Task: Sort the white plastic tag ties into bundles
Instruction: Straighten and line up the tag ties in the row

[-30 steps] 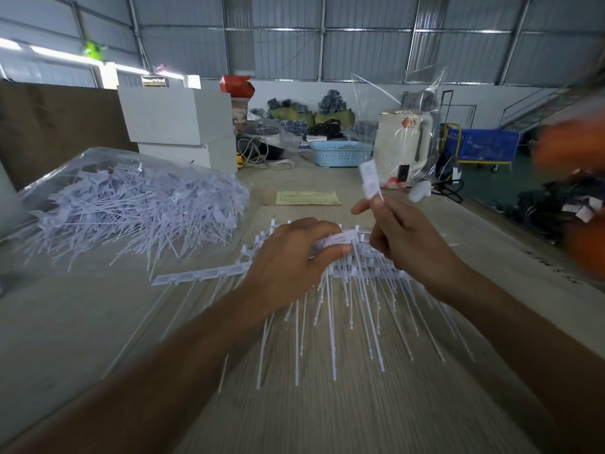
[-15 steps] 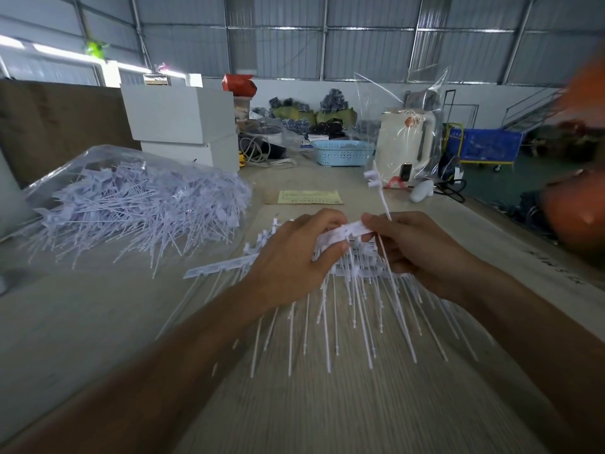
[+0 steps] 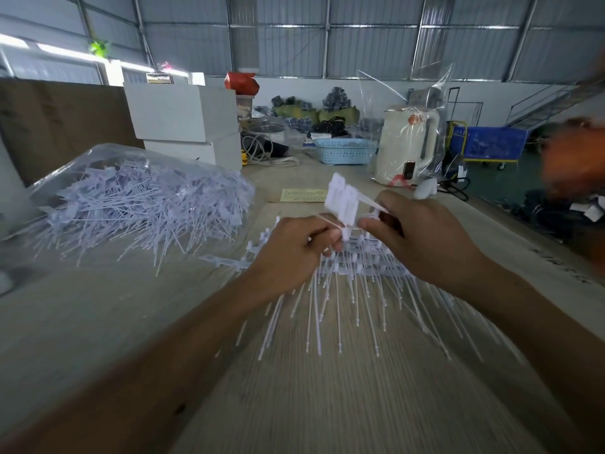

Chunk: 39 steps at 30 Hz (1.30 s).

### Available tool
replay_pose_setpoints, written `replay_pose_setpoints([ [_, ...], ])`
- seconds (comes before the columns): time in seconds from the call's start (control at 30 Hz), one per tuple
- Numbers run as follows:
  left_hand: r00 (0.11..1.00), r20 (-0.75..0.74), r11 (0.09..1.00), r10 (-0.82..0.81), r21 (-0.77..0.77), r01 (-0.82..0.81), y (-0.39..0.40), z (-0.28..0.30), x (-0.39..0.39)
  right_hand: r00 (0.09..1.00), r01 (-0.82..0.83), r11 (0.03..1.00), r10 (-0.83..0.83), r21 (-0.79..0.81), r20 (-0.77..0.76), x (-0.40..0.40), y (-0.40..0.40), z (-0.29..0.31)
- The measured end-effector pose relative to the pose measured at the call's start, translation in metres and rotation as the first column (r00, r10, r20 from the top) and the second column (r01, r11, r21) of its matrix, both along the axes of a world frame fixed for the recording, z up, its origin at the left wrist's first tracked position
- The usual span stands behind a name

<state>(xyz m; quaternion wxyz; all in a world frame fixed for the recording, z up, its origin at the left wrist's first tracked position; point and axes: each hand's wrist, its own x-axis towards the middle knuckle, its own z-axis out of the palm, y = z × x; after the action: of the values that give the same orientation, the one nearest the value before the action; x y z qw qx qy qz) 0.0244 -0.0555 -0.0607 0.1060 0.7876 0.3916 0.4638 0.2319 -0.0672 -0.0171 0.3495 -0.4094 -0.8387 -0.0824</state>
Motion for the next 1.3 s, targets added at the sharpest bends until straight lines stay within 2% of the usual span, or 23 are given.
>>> replay_pose_setpoints([
  [0.07,1.000,-0.012,1.000,-0.012,0.002,0.012,0.000,-0.002,0.001,0.998,-0.027,1.000,0.027,0.008,-0.048,0.001,0.000,0.000],
  [0.17,0.999,-0.036,0.999,-0.022,0.039,0.024,0.002,-0.005,0.001,0.974,-0.069,0.988,0.038,-0.135,-0.223,0.000,0.004,0.000],
  [0.2,0.999,-0.030,0.999,-0.019,0.049,0.020,0.004,-0.006,0.000,0.946,-0.128,0.967,0.053,-0.222,-0.318,-0.001,0.004,-0.001],
  [0.27,1.000,-0.006,0.999,-0.008,0.052,0.008,0.005,-0.006,-0.001,0.835,-0.325,0.867,0.074,-0.379,-0.546,0.000,0.004,-0.003],
  [0.33,1.000,0.004,0.998,0.001,0.061,-0.001,0.005,-0.006,-0.002,0.752,-0.430,0.791,0.047,-0.435,-0.657,-0.001,0.001,-0.006],
  [0.5,1.000,0.006,0.996,-0.005,0.088,0.004,0.002,-0.005,0.001,0.701,-0.430,0.793,-0.007,-0.430,-0.714,-0.007,0.005,-0.011],
  [0.63,1.000,0.009,0.996,-0.014,0.091,0.013,0.000,-0.003,0.001,0.676,-0.480,0.757,-0.001,-0.442,-0.737,-0.010,0.005,-0.013],
  [0.77,1.000,0.001,0.996,0.017,0.091,-0.017,0.001,-0.002,0.001,0.607,-0.566,0.695,-0.011,-0.442,-0.795,-0.014,0.004,-0.017],
  [0.9,0.999,-0.008,0.996,0.033,0.085,-0.032,0.000,-0.002,0.001,0.628,-0.564,0.680,-0.013,-0.468,-0.778,-0.012,0.003,-0.017],
  [1.0,0.999,-0.026,0.996,0.034,0.082,-0.032,0.001,-0.002,0.000,0.569,-0.617,0.673,0.025,-0.407,-0.822,-0.013,0.003,-0.016],
  [1.1,0.999,-0.023,0.996,0.031,0.080,-0.029,0.000,-0.002,0.001,0.514,-0.615,0.715,0.045,-0.331,-0.857,-0.012,0.002,-0.013],
  [1.17,0.999,-0.018,0.996,0.028,0.088,-0.026,-0.001,-0.002,0.001,0.533,-0.561,0.762,0.034,-0.324,-0.845,-0.012,0.001,-0.011],
  [1.23,1.000,0.011,0.996,0.020,0.089,-0.020,-0.002,-0.002,0.002,0.660,-0.388,0.857,0.002,-0.338,-0.751,-0.010,0.001,-0.011],
  [1.3,0.998,0.061,0.996,0.007,0.086,-0.013,-0.004,-0.001,0.003,0.805,-0.210,0.920,-0.028,-0.330,-0.592,-0.012,0.001,-0.011],
])
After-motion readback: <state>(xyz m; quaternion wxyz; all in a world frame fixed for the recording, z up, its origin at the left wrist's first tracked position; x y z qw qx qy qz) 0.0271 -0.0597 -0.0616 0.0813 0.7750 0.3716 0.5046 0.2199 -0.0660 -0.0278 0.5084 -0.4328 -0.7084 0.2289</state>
